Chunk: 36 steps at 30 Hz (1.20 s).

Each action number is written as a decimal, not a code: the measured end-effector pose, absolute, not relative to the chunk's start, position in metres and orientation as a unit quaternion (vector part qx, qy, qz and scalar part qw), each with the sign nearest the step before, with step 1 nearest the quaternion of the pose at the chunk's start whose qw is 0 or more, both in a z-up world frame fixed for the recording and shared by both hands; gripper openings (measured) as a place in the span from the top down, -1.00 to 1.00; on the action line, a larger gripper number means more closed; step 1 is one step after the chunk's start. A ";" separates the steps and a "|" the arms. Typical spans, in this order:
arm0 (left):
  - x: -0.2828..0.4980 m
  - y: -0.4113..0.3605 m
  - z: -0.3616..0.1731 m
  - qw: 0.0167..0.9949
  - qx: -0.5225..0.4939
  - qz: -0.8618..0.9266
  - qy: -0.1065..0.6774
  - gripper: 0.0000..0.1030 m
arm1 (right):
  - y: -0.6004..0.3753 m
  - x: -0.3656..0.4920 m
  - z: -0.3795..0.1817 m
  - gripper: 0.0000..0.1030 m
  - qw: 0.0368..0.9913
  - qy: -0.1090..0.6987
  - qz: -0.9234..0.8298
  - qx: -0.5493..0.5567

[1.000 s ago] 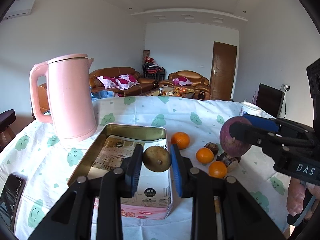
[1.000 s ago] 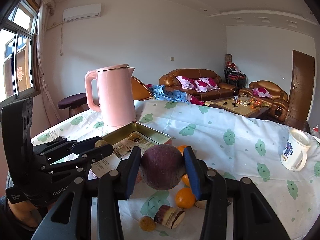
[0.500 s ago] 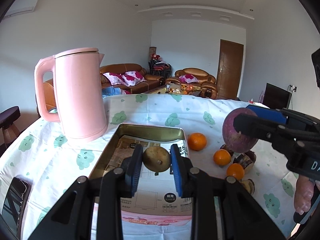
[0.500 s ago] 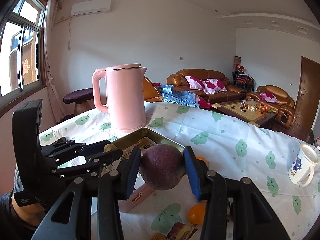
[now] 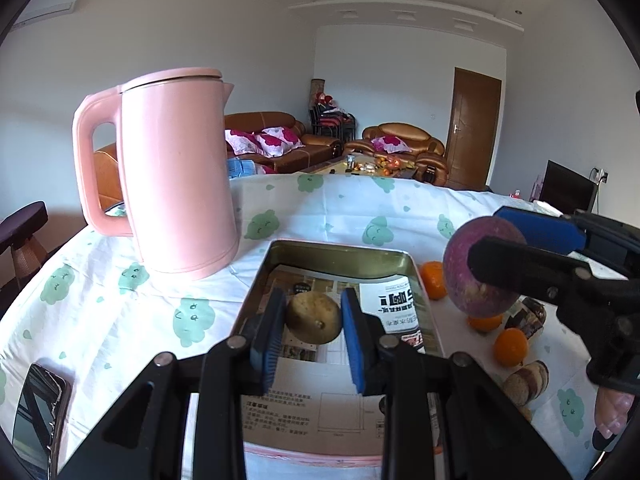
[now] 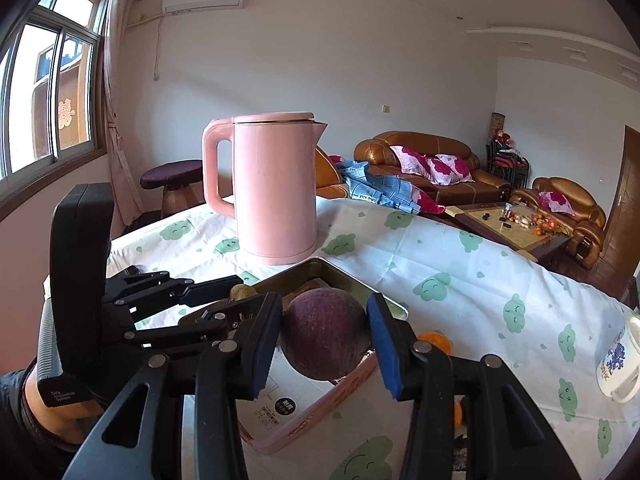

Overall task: Organize fruits
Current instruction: 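Lower the potato and onion into the tin and open both grippers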

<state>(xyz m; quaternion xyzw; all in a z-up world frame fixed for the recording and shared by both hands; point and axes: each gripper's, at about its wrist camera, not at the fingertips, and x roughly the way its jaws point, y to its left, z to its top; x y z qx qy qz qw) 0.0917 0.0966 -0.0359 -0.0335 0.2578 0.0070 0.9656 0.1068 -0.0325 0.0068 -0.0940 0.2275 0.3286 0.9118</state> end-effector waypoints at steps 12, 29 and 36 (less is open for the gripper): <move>0.108 0.111 -0.052 0.956 -0.045 0.012 0.290 0.43 | -0.005 0.127 -0.010 0.11 0.902 0.249 0.335 -0.107; 0.121 0.116 -0.060 0.947 -0.044 0.007 0.318 0.43 | 0.008 0.148 -0.036 0.11 0.891 0.281 0.337 -0.115; 0.127 0.118 -0.064 0.942 -0.049 0.002 0.332 0.43 | 0.010 0.150 -0.042 0.11 0.889 0.288 0.334 -0.124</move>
